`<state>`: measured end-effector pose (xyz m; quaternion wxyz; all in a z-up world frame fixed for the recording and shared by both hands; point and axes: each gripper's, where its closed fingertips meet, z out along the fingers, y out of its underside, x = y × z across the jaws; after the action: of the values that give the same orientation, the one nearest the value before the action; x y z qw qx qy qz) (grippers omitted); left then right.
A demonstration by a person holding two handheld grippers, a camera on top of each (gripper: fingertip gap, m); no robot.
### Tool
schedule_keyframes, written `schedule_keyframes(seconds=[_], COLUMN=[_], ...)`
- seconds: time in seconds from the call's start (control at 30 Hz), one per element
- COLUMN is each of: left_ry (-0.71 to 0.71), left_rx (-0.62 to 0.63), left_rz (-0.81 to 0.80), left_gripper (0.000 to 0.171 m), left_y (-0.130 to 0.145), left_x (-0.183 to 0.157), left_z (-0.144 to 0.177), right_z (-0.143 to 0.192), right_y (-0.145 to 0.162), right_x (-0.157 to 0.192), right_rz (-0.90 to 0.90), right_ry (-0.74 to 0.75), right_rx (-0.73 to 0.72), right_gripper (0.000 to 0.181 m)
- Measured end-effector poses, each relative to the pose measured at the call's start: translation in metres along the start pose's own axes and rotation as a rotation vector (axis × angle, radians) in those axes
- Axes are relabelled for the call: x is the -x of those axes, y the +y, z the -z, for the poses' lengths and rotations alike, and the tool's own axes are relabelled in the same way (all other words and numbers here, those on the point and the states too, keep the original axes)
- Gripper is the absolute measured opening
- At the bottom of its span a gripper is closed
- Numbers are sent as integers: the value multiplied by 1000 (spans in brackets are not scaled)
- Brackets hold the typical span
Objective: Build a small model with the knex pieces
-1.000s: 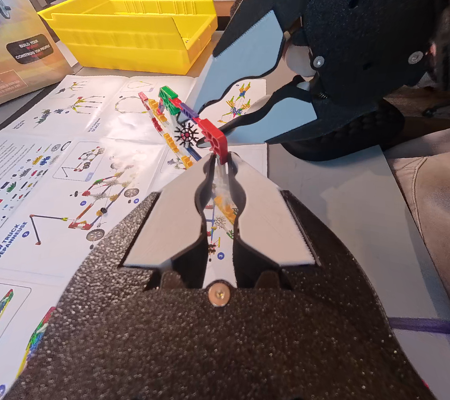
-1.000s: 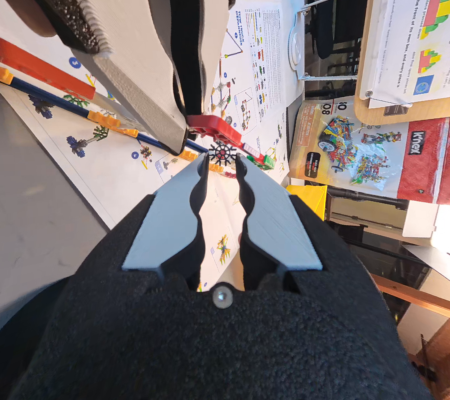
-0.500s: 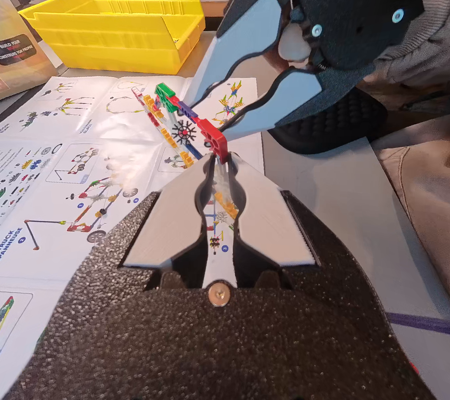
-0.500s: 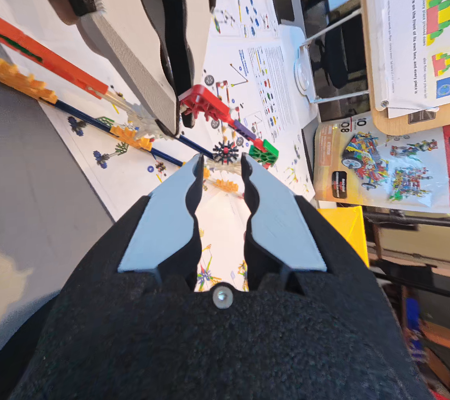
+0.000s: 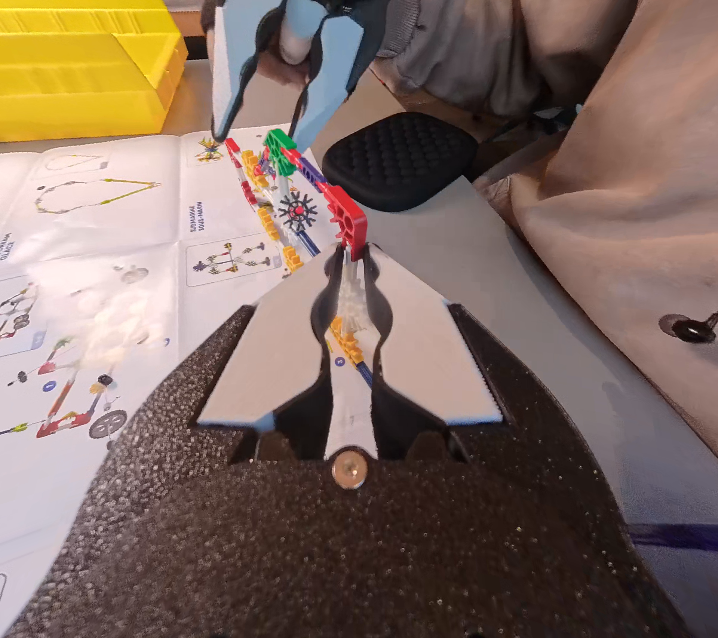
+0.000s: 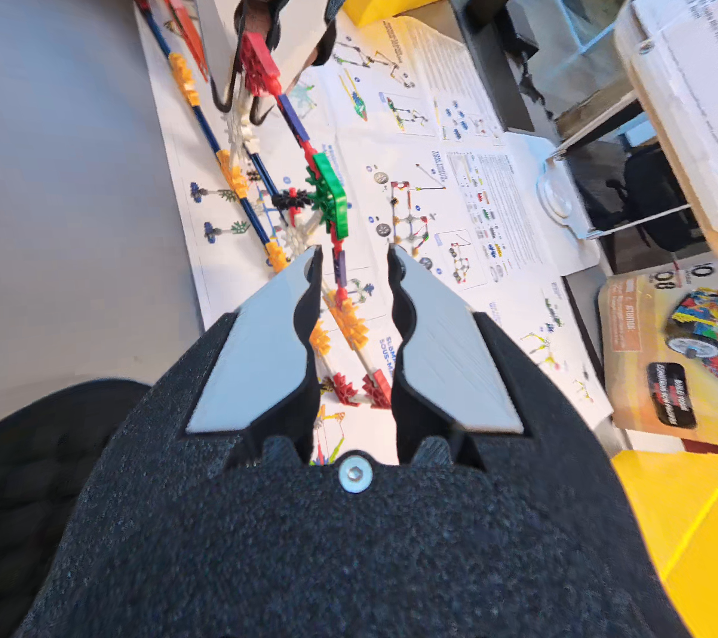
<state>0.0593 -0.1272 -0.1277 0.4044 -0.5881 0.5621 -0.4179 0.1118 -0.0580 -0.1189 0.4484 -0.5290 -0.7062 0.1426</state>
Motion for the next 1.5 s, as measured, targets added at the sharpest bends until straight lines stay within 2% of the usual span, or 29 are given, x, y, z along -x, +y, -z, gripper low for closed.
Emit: schedule_keyframes(seconds=[0.13,0.2,0.27,0.37,0.4,0.5,0.63,0.73,0.8,0.9,1.07,1.37,1.5], left_ry=[45,56,61,90,87,-1,-408,-462,-443,-389,-350,-347,-346], left_rx=[1,2,7,4,12,20,207,341,392,445,461,454,466], left_rz=[9,11,15,80,111,184,156,139,97,82,66,60,70], left_gripper=[7,8,9,28,28,26,23,20,13,11,2,2,11], left_y=[1,1,1,1,4,16,55,75,79,85,86,86,87], left_x=[-1,-1,0,4,10,43,128,151,155,155,155,156,157], left_z=[2,2,4,16,22,38,43,33,26,19,15,14,17], right_z=[-7,-9,-7,-4,-3,1,3,2,1,1,1,1,0], right_y=[20,24,24,24,25,26,28,28,29,28,28,28,28], right_x=[13,11,14,16,16,18,18,16,15,14,14,14,13], right_rz=[-56,-50,-69,-78,-77,-95,-117,-136,-142,-148,-162,-173,-171], right_ry=[-194,-202,-236,-250,-247,-265,-273,-273,-269,-265,-258,-248,-238], right_rx=[60,57,32,5,0,-11,-12,-8,-4,-4,-19,-37,-38], right_gripper=[25,6,5,5,5,5,5,5,5,5,5,5,5])
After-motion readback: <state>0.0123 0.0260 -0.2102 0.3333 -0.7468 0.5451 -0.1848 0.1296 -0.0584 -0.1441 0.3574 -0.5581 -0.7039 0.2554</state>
